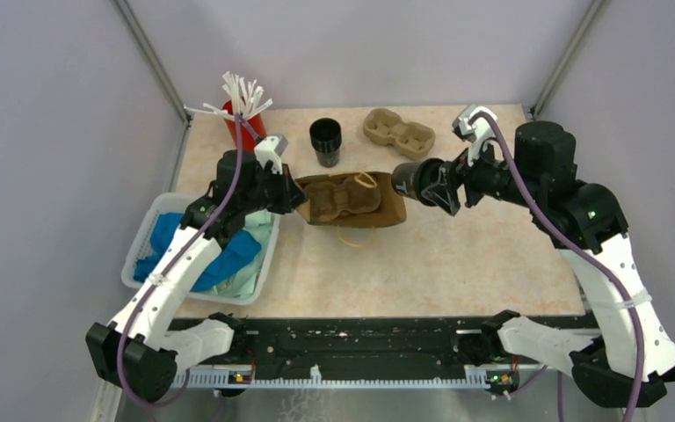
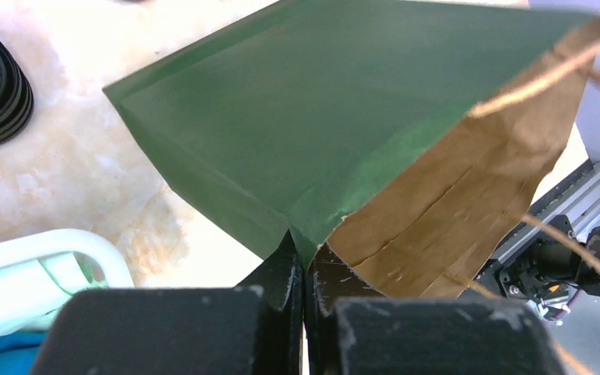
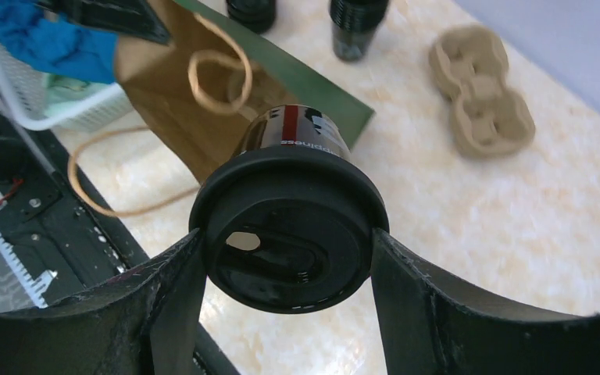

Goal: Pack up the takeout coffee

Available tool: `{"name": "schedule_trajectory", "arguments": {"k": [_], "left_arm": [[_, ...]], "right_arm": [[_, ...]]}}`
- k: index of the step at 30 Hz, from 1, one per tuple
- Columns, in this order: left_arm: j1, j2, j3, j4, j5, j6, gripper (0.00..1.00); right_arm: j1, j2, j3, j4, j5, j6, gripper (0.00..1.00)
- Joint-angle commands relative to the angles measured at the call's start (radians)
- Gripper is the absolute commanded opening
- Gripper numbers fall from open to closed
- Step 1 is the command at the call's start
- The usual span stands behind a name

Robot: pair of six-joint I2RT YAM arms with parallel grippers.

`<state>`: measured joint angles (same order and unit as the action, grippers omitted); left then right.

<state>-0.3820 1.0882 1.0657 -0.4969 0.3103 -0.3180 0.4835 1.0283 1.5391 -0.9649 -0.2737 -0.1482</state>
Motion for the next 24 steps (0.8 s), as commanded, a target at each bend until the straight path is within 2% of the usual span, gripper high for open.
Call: {"name": "schedule_trajectory", "arguments": {"k": [1, 5, 13, 20, 24], "left_arm": [[-0.001, -0.024, -0.004, 0.106, 0.020, 0.076, 0.00], [0.000, 0.015, 0.029, 0.108, 0.018, 0.112, 0.00], [-0.001, 0.075, 0.048, 0.062, 0.048, 0.158, 0.00], [0.000, 0.055, 0.023, 0.074, 0.052, 0.191, 0.00], [-0.001, 0.055, 0.019, 0.074, 0.067, 0.183, 0.00]], "right_arm": [[0.042, 0.066, 0.108, 0.051, -0.154, -0.089, 0.42], [0.209, 0.136, 0.165, -0.002, -0.067, -0.143, 0.40], [0.470, 0.174, 0.182, -0.010, 0.120, -0.120, 0.40], [0.576, 0.244, 0.146, 0.006, 0.353, -0.179, 0.36], [0.599, 0.320, 0.159, 0.035, 0.399, -0.266, 0.36]]}}
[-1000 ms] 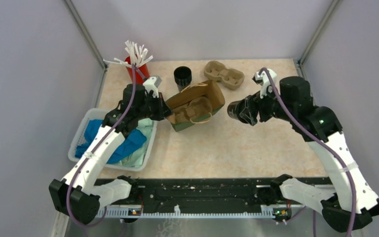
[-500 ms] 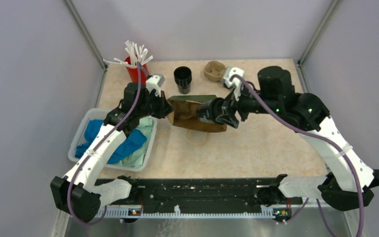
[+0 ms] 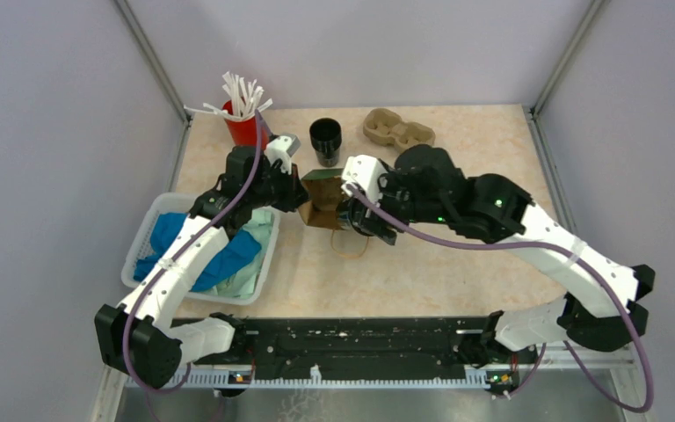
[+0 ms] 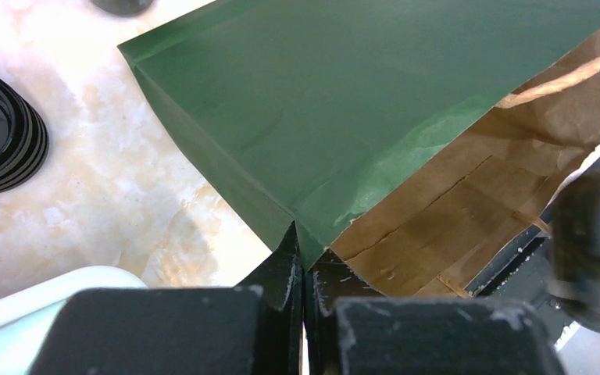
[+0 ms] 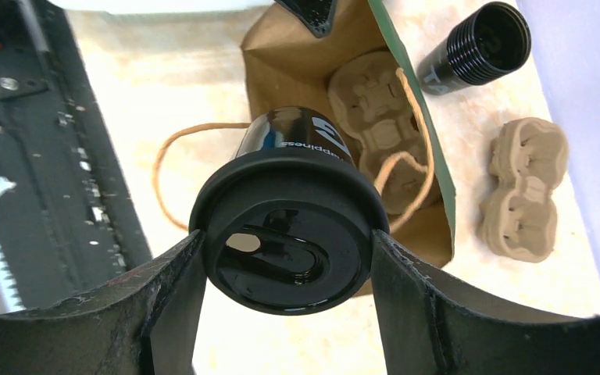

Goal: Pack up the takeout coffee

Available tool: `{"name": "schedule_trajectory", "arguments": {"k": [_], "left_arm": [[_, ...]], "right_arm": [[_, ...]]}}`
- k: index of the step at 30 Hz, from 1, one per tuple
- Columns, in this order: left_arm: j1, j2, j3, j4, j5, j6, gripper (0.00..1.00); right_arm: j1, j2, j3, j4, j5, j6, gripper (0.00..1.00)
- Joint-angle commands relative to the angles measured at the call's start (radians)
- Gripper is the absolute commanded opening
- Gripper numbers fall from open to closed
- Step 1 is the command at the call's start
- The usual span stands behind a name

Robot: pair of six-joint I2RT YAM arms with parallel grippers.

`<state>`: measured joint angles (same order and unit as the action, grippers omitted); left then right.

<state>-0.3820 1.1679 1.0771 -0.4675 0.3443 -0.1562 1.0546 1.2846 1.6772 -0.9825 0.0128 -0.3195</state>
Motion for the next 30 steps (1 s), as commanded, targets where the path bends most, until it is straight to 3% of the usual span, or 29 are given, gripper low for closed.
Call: {"name": "schedule_trajectory", "arguments": {"k": [1, 10, 21, 30], "left_arm": [[0.000, -0.024, 0.007, 0.044, 0.039, 0.019, 0.00], [-0.001, -0.058, -0.030, 0.044, 0.056, 0.016, 0.00], [0.000, -0.100, -0.089, 0.078, 0.117, -0.054, 0.00], [-0.019, -0.128, -0.153, 0.084, 0.119, -0.066, 0.00]], "right_arm": [[0.030, 0.075, 0.014, 0.067, 0.114, -0.118, 0.36], [0.039, 0.172, -0.049, 0.170, 0.206, -0.385, 0.35], [0.039, 0.118, -0.376, 0.525, 0.282, -0.617, 0.29], [0.008, 0.189, -0.349, 0.496, 0.300, -0.622, 0.27]]}}
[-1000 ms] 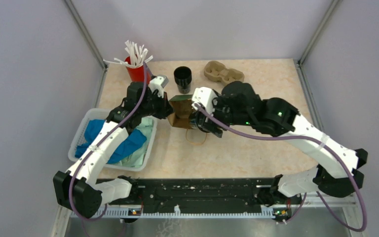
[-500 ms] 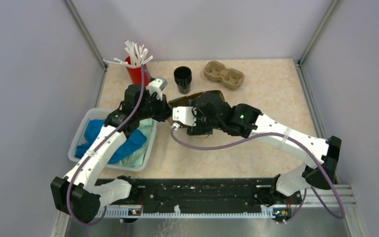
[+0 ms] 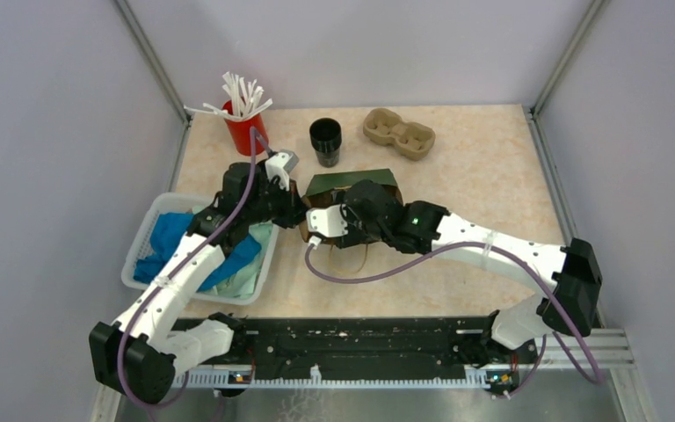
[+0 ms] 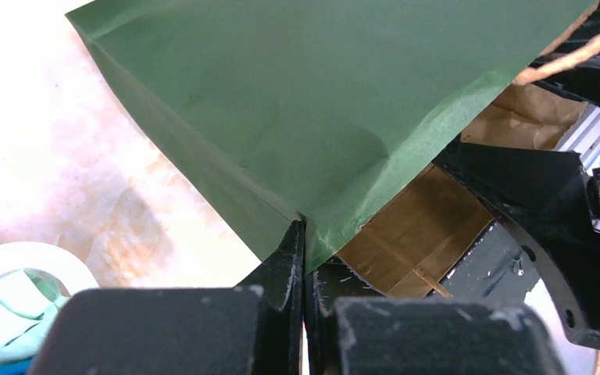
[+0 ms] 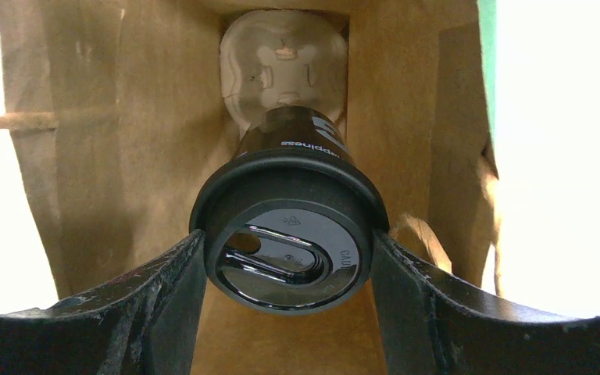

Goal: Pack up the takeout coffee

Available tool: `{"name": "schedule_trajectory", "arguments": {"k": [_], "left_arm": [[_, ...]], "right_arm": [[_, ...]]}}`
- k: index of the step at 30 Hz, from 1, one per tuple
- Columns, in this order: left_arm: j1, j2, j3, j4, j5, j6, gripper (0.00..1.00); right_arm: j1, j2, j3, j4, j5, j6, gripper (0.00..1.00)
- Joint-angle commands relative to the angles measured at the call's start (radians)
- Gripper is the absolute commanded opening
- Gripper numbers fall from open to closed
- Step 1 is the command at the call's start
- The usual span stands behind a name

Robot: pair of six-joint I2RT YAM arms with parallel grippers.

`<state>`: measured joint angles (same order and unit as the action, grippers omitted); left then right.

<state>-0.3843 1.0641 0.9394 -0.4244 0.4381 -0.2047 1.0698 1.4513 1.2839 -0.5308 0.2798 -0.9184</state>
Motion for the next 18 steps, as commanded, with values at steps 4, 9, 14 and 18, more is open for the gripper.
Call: {"name": "schedule_trajectory", "arguments": {"k": [4, 9, 14, 18], "left_arm": [[-0.023, -0.024, 0.003, 0.014, 0.012, -0.046, 0.00], [-0.041, -0.018, 0.003, 0.021, 0.018, -0.047, 0.00], [-0.041, 0.001, 0.047, -0.008, 0.003, -0.005, 0.00], [-0.047, 0.035, 0.092, -0.043, -0.027, 0.021, 0.00]], "right_arm": [[-0.011, 0.029, 0.048, 0.021, 0.045, -0.047, 0.26], [-0.028, 0.011, -0.005, 0.036, 0.065, -0.064, 0.23], [-0.044, -0.047, -0.100, 0.074, 0.043, -0.091, 0.22], [-0.044, -0.044, -0.089, 0.049, -0.046, -0.100, 0.22]]}}
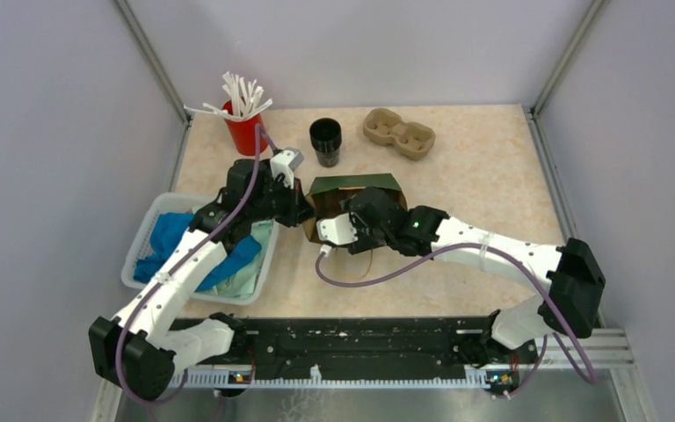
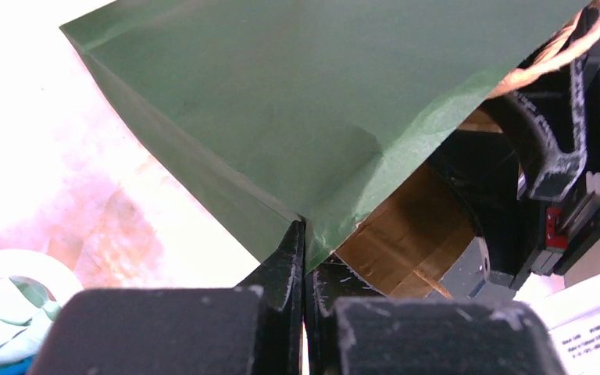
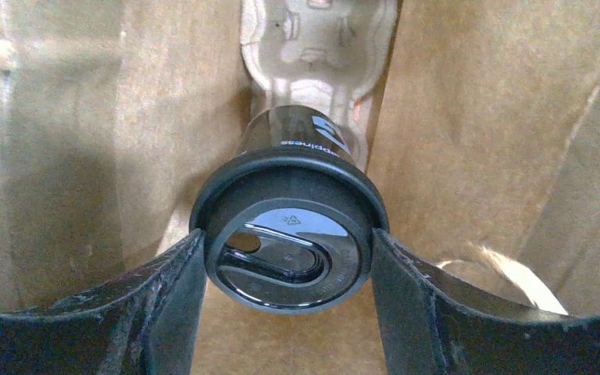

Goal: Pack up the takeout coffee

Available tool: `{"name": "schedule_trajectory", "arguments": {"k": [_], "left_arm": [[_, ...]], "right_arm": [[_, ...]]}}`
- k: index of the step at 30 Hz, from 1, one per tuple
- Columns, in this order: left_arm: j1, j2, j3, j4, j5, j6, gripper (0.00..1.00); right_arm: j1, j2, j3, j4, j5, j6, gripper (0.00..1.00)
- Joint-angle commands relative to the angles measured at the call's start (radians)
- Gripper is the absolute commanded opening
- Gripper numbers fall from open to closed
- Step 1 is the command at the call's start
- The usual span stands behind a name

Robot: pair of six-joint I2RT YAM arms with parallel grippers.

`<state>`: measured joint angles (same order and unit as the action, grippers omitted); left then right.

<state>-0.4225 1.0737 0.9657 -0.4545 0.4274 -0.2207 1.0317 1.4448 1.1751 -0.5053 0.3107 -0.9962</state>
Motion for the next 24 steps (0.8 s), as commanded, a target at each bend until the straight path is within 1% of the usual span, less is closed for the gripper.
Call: {"name": "schedule_trajectory", "arguments": {"k": [1, 4, 9, 14, 19, 24], "left_arm": [[-0.010, 0.031, 0.072, -0.015, -0.027, 0.031, 0.00], [-0.010, 0.035, 0.085, -0.017, -0.031, 0.034, 0.00], [-0.011, 0.018, 0.055, -0.010, -0.013, 0.041, 0.00], [-0.012, -0.015, 0.018, -0.014, -0.011, 0.040, 0.00], [-0.011, -0.020, 0.030, -0.033, 0.008, 0.026, 0.00], [-0.011, -0.014, 0.056, -0.065, 0.008, 0.038, 0.00]], "right_arm": [[-0.005, -0.027, 0.033, 0.007, -0.093, -0.022, 0.22], [-0.002, 0.002, 0.069, -0.023, -0.108, -0.004, 0.21], [-0.025, 0.018, 0.042, 0.089, -0.044, -0.009, 0.18], [-0.077, -0.008, 0.046, 0.104, -0.090, -0.029, 0.18], [-0.108, -0.010, 0.009, 0.105, -0.070, -0.097, 0.20], [-0.117, 0.025, -0.001, 0.174, -0.099, -0.105, 0.21]]}}
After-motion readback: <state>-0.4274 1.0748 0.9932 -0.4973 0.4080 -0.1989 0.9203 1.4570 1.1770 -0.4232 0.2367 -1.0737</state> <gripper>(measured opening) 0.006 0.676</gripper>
